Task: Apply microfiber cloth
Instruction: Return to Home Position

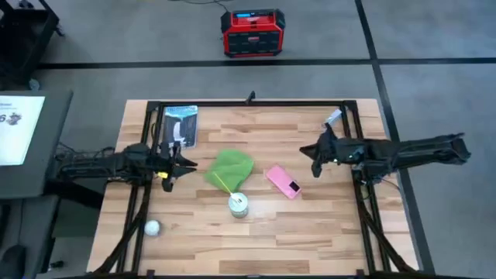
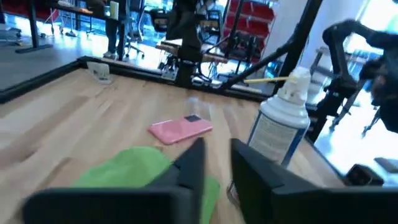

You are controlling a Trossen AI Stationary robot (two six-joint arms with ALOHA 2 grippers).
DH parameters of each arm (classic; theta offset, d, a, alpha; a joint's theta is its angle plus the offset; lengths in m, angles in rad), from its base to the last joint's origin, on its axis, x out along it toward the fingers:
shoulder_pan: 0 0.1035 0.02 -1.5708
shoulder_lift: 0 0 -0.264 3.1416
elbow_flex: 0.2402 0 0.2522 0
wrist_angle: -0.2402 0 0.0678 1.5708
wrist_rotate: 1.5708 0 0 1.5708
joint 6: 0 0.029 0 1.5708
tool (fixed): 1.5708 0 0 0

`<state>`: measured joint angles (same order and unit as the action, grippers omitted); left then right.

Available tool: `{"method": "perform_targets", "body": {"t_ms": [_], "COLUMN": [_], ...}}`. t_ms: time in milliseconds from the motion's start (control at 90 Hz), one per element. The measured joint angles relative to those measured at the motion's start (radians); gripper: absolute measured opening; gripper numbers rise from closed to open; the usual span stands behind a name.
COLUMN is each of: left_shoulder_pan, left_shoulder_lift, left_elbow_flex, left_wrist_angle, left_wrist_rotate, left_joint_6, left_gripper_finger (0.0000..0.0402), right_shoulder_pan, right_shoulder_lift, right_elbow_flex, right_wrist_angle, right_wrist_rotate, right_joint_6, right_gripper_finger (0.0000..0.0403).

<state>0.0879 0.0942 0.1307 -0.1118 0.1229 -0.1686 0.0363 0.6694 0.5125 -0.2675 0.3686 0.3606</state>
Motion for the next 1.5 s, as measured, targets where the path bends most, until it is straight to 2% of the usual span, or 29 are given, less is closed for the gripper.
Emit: {"method": "perform_targets", "body": {"t_ms": [133, 267, 389, 800, 1167, 1344, 1500], "left_shoulder_pan": [0.0, 0.0, 0.0, 0.0, 0.0, 0.0, 0.0], "left_shoulder_lift": [-0.092, -0.09, -0.093, -0.092, -0.092, -0.092, -0.092], "left_elbow_flex": [0.042, 0.071, 0.071, 0.071, 0.062, -0.004, -0.099], "left_wrist_angle": [-0.105, -0.113, -0.103, -0.073, 0.006, 0.03, 0.177], "left_wrist_rotate": [-0.017, -0.017, -0.019, -0.02, 0.005, 0.006, 0.006], "left_joint_6": [0.035, 0.098, 0.122, 0.158, 0.186, 0.161, 0.156], "left_gripper_finger": [0.0002, 0.0, 0.0, 0.0, 0.0, 0.0, 0.0], "right_shoulder_pan": [0.036, 0.1, 0.157, 0.312, 0.322, 0.322, 0.322], "right_shoulder_lift": [-0.095, -0.187, -0.257, -0.434, -0.591, -0.65, -0.668], "right_elbow_flex": [-0.002, -0.057, -0.127, -0.311, -0.489, -0.501, -0.501], "right_wrist_angle": [-0.075, -0.078, -0.037, 0.167, 0.318, 0.332, 0.331], "right_wrist_rotate": [0.014, 0.11, 0.134, 0.078, 0.065, -0.021, -0.023], "right_joint_6": [0.001, 0.011, 0.011, -0.12, -0.164, -0.193, -0.204], "right_gripper_finger": [0.0, 0.0, 0.0, 0.0, 0.0, 0.0, 0.0]}}
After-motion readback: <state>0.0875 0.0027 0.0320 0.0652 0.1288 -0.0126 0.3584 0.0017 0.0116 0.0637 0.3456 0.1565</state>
